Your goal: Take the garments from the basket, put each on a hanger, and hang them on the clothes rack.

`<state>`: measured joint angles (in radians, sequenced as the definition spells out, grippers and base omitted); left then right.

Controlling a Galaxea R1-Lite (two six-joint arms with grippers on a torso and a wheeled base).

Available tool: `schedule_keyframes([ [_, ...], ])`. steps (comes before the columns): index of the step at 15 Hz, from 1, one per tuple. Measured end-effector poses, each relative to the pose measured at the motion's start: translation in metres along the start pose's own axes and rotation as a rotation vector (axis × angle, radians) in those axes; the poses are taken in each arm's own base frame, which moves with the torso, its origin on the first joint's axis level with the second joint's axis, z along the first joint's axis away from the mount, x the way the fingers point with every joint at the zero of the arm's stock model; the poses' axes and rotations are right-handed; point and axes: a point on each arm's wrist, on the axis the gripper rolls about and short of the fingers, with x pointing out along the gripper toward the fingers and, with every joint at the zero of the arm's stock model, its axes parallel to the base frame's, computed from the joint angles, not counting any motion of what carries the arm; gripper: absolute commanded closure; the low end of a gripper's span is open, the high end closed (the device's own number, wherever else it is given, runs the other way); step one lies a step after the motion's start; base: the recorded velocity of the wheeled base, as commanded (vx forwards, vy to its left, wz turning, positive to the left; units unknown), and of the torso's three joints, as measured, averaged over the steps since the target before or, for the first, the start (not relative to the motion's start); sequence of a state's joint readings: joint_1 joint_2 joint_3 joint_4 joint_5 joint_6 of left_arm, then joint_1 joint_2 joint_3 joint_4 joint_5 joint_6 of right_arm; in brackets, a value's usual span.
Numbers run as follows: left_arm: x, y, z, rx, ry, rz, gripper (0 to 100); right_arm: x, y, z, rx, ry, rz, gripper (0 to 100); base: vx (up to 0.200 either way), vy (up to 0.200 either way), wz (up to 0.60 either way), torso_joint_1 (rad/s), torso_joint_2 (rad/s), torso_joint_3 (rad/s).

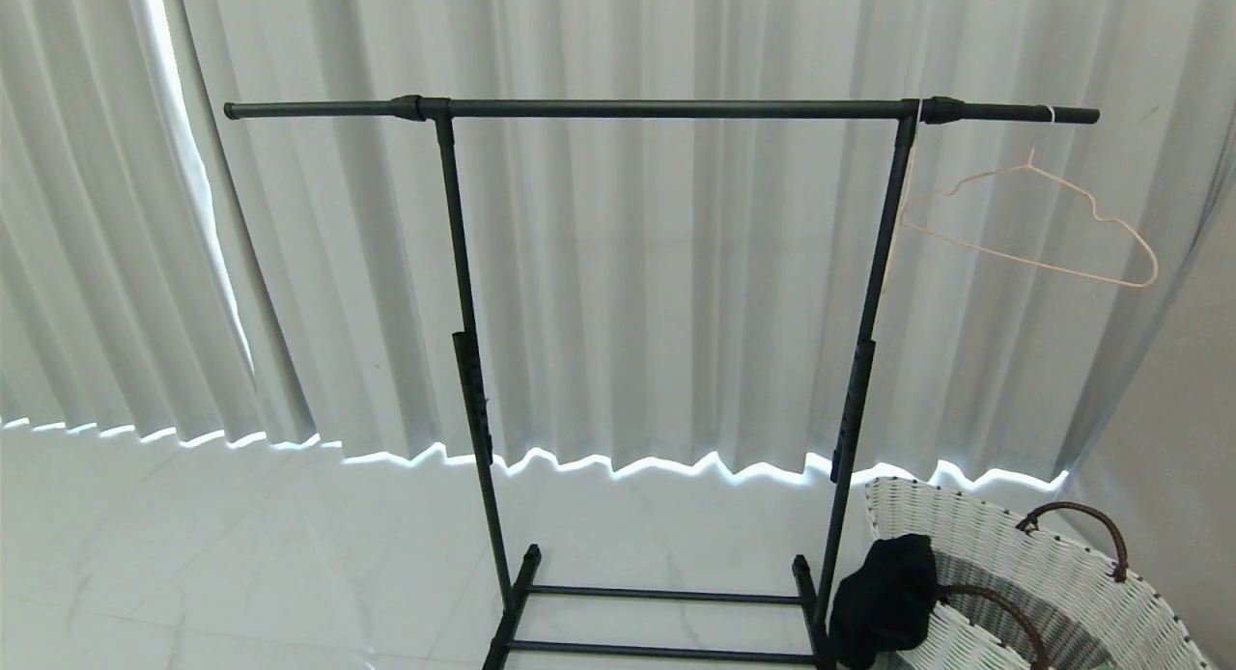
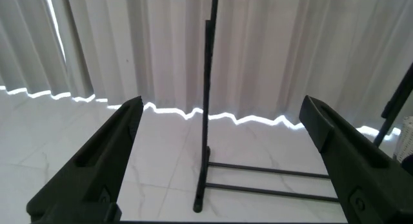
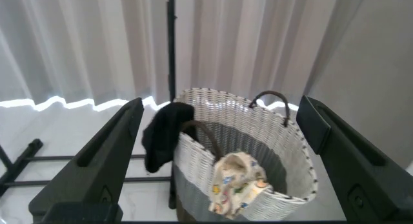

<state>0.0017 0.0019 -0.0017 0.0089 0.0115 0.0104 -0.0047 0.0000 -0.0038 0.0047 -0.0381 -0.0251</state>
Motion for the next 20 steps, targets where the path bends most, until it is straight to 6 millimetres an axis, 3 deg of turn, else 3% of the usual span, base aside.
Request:
schedule_keyframes([
  [4,0.0,0.0,0.0,0.0,0.0,0.0,0,0.0,0.0,0.0,0.0,0.0,0.001,0,0.0,-0.2,0.0,-0.001,0.0,0.004],
  [6,0.0,0.0,0.0,-0.001,0.0,0.0,0,0.0,0.0,0.0,0.0,0.0,0.0,0,0.0,0.0,0.0,0.0,0.0,0.0],
  [12,0.0,0.0,0.0,-0.014,0.0,0.001,0,0.0,0.0,0.0,0.014,0.0,0.0,0,0.2,0.0,0.0,0.0,0.0,0.003],
  [20,0.0,0.0001,0.0,-0.02,0.0,0.001,0,0.0,0.0,0.0002,0.033,-0.003,0.001,0,0.0,0.0,0.0,0.0,0.0,0.0],
])
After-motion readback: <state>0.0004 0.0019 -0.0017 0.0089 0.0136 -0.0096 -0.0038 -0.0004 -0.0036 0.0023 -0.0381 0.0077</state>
